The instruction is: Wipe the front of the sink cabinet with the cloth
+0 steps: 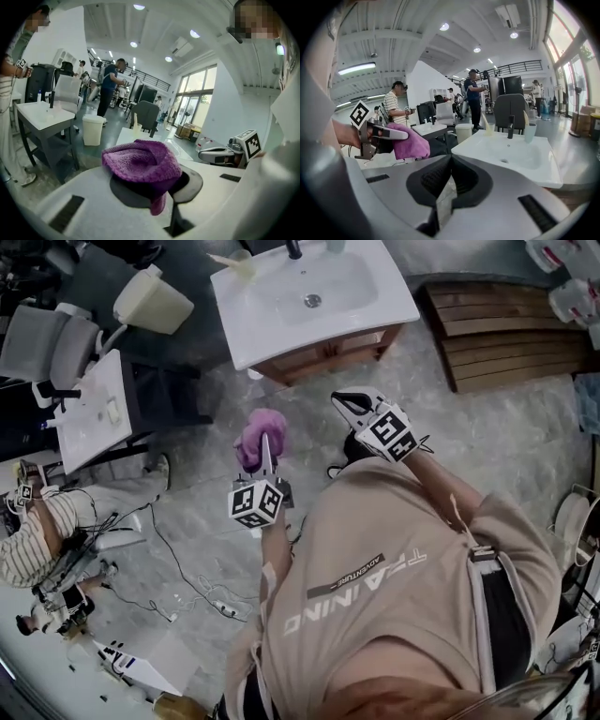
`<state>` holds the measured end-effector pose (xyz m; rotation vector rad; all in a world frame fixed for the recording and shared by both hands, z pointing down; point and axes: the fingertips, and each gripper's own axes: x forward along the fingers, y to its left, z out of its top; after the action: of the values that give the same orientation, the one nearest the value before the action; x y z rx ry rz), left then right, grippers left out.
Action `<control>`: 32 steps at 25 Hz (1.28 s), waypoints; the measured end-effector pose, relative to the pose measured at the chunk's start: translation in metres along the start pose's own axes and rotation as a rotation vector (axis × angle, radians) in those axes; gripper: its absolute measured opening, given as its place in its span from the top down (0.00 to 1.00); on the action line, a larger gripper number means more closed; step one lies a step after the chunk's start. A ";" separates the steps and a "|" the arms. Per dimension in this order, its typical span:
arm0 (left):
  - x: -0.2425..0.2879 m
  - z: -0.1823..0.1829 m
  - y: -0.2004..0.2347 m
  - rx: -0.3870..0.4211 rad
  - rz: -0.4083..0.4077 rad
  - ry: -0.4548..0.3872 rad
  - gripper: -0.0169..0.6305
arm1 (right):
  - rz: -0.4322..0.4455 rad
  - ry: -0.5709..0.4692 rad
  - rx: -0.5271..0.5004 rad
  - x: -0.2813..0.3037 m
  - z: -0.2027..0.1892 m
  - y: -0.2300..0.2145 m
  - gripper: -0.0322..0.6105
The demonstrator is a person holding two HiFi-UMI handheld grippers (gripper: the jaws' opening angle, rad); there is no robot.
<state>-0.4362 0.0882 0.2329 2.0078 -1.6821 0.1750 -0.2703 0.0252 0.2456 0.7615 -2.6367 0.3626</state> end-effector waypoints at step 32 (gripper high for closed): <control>0.159 -0.055 0.092 0.144 -0.273 0.446 0.90 | -0.220 0.060 0.285 0.109 -0.051 -0.036 0.93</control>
<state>-0.4761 -0.0363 0.3726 2.0834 -1.1366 0.6111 -0.3217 -0.0368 0.3419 1.1006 -2.4419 0.6956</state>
